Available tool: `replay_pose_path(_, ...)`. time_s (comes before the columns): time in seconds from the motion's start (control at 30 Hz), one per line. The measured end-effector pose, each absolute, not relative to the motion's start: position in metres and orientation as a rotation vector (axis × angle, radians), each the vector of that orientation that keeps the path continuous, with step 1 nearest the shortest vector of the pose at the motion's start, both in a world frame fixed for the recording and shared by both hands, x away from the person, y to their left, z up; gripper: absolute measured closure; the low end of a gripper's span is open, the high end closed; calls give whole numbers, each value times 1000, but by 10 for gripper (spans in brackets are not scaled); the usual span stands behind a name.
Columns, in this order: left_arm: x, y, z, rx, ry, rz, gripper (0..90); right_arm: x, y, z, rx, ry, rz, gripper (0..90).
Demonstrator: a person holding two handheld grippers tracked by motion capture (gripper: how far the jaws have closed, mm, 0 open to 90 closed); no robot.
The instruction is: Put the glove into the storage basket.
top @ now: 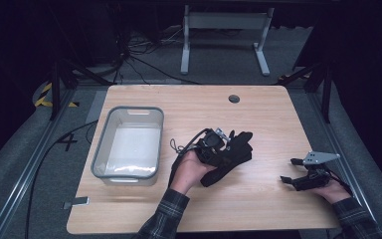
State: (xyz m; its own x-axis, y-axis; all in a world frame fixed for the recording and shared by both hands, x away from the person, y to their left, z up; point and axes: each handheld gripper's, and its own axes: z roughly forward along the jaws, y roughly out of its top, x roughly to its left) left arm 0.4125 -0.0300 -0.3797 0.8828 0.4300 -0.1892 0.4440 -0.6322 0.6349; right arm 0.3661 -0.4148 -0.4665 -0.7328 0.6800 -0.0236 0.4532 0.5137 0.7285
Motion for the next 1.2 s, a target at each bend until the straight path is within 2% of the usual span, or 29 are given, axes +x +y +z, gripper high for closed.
replay_pose_path(0.57, 414, 46, -346, 2243, 794, 133, 648, 366, -415, -467, 948, 2452, 1047, 133)
replay_pose_path(1.2, 407, 121, -332, 2131, 1005, 252, 650, 366, -415, -467, 949, 2451, 1048, 134)
